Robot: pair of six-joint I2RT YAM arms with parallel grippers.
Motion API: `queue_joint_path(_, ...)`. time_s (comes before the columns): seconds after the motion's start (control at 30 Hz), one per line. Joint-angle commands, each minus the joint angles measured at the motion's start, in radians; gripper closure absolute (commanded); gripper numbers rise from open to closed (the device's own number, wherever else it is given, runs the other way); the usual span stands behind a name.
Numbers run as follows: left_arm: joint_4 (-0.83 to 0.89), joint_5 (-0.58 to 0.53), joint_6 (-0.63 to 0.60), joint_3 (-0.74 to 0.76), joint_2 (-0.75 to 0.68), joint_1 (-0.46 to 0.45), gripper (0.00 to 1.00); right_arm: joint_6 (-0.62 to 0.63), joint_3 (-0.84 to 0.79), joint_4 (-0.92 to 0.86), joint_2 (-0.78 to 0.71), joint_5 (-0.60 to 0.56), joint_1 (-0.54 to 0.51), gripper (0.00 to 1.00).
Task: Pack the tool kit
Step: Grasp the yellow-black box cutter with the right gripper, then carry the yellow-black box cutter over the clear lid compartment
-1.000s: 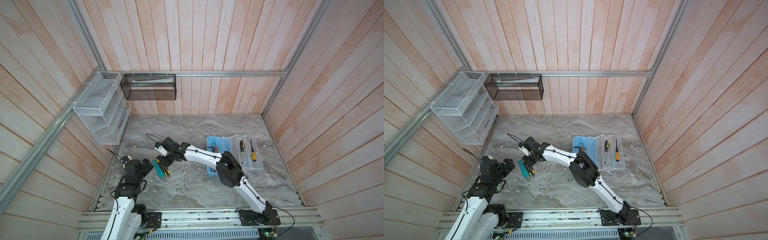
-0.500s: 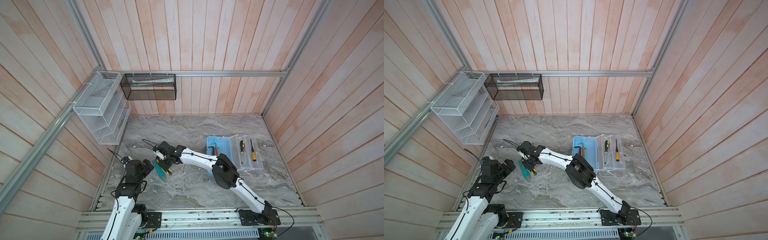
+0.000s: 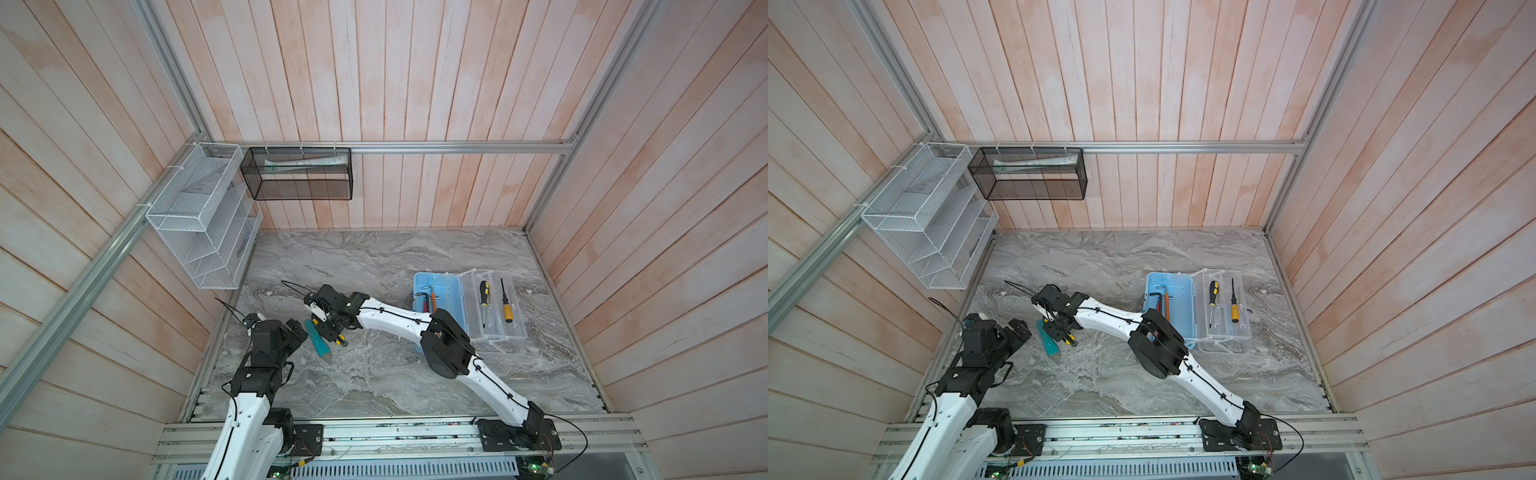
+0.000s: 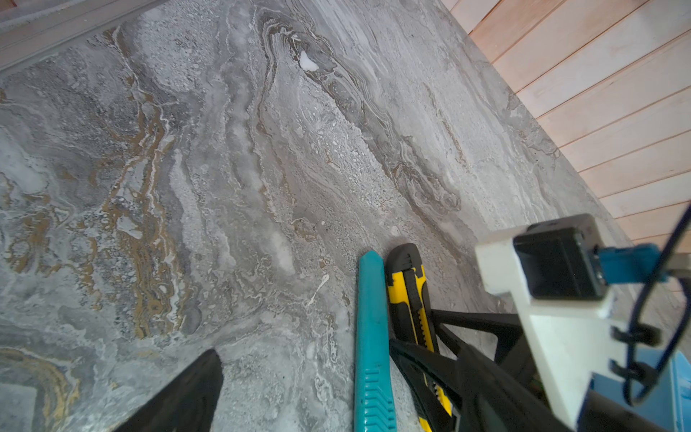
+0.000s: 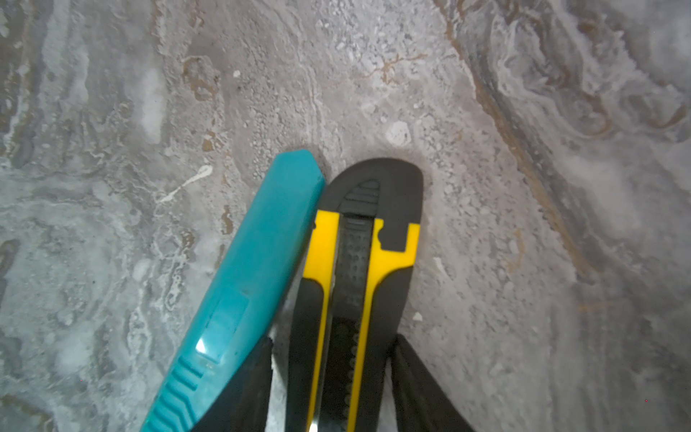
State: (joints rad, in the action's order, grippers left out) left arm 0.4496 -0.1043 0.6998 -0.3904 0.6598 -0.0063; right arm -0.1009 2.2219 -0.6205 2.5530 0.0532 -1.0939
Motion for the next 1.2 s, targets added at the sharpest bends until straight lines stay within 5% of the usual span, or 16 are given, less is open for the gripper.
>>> queue_joint_path(0.0, -0.005, 0.013, -0.013, 0.016, -0.005, 0.005, 0.00, -0.002, 0.010, -0.030, 0.050, 0.002, -0.006, 0.53)
queue_joint_path(0.47, -0.043, 0.063, -0.044, 0.022, 0.008, 0.004, 0.00, -0.089, -0.040, 0.022, -0.088, -0.080, 0.035, 0.84)
queue_joint_path(0.63, -0.104, 0.106, -0.048, 0.053, 0.042, 0.004, 0.00, -0.127, -0.166, 0.088, -0.244, -0.092, 0.086, 0.89)
queue_joint_path(1.17, -0.395, 0.239, 0.025, 0.101, 0.249, -0.029, 0.00, -0.274, -0.773, 0.149, -0.854, -0.377, 0.348, 0.98)
